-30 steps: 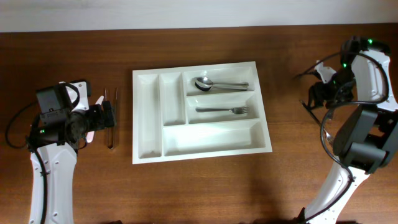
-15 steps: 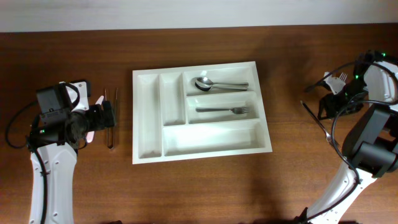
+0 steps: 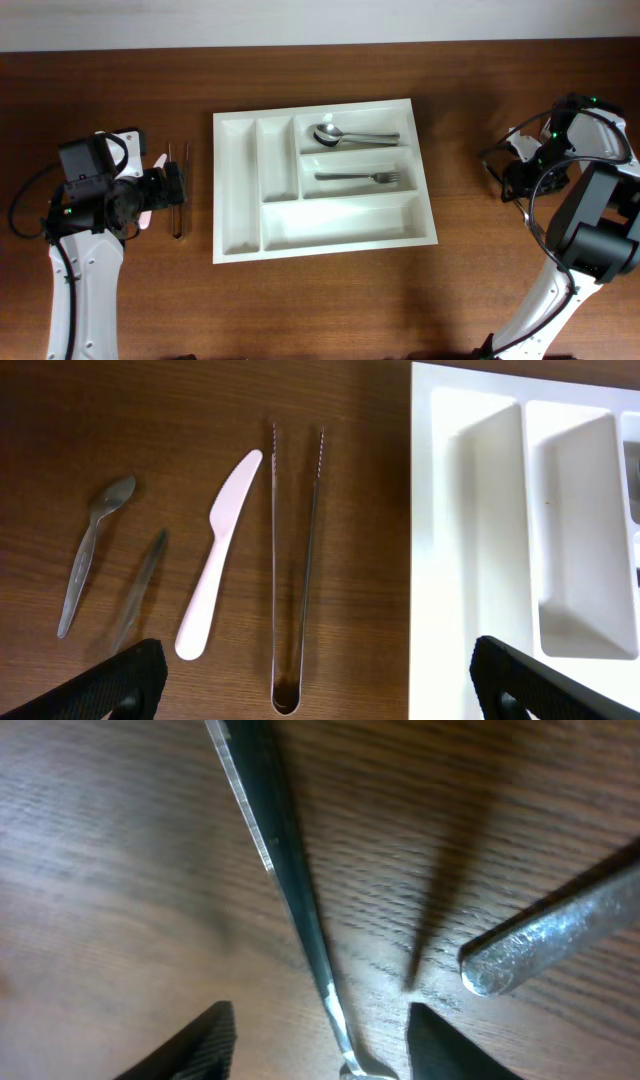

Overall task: Pack container
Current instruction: 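Move the right gripper to a fork and grasp it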

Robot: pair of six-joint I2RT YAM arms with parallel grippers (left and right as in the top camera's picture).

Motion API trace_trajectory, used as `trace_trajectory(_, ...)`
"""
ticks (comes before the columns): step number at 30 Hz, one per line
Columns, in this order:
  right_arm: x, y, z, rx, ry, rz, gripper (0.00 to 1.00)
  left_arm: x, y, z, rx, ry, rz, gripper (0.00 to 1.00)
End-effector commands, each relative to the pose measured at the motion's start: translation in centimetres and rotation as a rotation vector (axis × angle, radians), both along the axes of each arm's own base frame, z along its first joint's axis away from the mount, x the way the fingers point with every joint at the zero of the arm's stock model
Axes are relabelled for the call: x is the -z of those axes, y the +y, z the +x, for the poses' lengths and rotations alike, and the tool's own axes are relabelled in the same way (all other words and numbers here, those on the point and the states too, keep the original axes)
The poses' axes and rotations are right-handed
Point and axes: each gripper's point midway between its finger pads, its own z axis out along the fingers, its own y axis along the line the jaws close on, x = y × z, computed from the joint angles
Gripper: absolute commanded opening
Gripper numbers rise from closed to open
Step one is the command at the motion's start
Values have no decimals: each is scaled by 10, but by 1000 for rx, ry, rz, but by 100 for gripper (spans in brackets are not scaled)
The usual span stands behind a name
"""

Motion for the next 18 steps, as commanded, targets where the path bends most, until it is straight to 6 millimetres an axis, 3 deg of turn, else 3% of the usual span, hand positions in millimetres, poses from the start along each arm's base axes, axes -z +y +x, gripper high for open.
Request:
trace_trajectory(1, 7, -3, -3, 64, 28, -47, 50, -6, 4, 4, 4, -13, 19, 99)
trace_trajectory(7, 16, -11, -10, 163, 55, -116, 35, -6, 4, 4, 4, -13, 19, 99)
trace_trajectory(14, 32, -1, -24, 168, 100, -135, 31, -6, 4, 4, 4, -13, 19, 99)
trace_trajectory(18, 34, 9, -21, 160, 103, -144, 8, -6, 4, 4, 4, -13, 19, 99)
